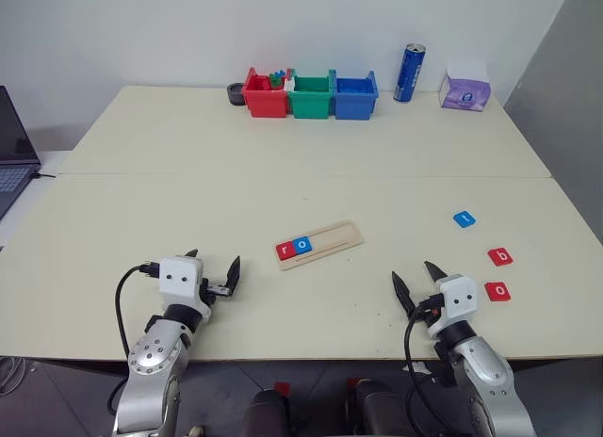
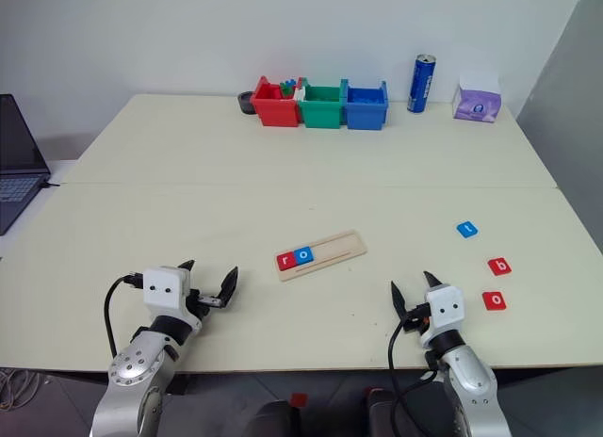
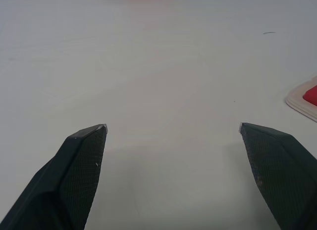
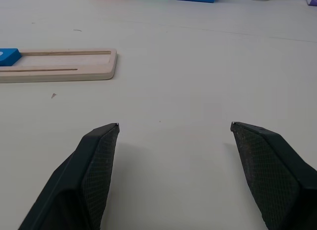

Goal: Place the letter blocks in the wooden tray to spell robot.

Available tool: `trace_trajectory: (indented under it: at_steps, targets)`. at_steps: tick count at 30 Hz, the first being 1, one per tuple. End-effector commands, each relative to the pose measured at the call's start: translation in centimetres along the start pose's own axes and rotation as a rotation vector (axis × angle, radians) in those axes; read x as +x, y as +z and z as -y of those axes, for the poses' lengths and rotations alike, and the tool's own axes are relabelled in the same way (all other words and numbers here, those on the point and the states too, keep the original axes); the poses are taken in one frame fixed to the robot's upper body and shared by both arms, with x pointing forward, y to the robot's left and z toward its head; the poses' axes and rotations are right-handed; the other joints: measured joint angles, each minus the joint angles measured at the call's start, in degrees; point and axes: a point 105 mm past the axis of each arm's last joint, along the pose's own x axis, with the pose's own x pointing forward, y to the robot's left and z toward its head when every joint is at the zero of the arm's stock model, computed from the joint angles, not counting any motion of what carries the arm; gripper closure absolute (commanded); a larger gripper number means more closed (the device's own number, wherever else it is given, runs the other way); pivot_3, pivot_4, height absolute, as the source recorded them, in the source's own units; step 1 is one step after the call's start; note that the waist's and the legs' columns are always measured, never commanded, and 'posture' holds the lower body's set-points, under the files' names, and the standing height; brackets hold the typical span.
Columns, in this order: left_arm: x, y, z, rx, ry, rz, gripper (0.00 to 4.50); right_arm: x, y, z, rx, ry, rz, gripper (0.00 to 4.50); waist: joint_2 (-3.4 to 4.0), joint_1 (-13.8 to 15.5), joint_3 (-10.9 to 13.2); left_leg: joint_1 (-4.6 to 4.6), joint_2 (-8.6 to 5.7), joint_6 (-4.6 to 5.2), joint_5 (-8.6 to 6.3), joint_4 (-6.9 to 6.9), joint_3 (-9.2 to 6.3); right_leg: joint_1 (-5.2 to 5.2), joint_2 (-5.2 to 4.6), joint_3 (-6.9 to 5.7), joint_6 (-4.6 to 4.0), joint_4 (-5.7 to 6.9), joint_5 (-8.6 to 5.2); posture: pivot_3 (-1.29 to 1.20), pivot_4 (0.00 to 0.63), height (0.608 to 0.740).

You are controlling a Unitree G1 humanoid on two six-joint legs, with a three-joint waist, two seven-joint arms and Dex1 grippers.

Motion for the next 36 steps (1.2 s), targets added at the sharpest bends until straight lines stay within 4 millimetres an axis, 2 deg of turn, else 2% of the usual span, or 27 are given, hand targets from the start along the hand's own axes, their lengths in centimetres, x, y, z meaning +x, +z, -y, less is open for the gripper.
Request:
trace_trajectory:
  at_steps: [1,20,31,36]
  targets:
    - [0.1,0.8,0.0,0.014,0.000,0.032,0.00,-0.2,0.8,0.3,-0.012,-0.010,0.021,0.67,0.00,0.0,0.0,0.00,0.00,0.00,0.00,0.00,0.00,0.00,0.00,0.00,0.00,0.00,0.00,0.00,0.150,0.740]
    - [0.4,1.0,0.2,0.009,0.006,0.026,0.00,0.1,1.0,0.4,-0.014,-0.004,0.022,0.67,0.00,0.0,0.0,0.00,0.00,0.00,0.00,0.00,0.00,0.00,0.00,0.00,0.00,0.00,0.00,0.00,0.150,0.740]
    - [0.9,0.5,0.6,0.012,-0.067,-0.044,0.00,-0.1,1.0,0.7,-0.022,-0.017,0.024,0.67,0.00,0.0,0.0,0.00,0.00,0.00,0.00,0.00,0.00,0.00,0.00,0.00,0.00,0.00,0.00,0.00,0.150,0.740]
    - [0.6,0.8,1.2,-0.027,-0.163,-0.025,0.00,-0.2,1.0,0.7,-0.025,-0.018,0.026,0.67,0.00,0.0,0.0,0.00,0.00,0.00,0.00,0.00,0.00,0.00,0.00,0.00,0.00,0.00,0.00,0.00,0.150,0.740]
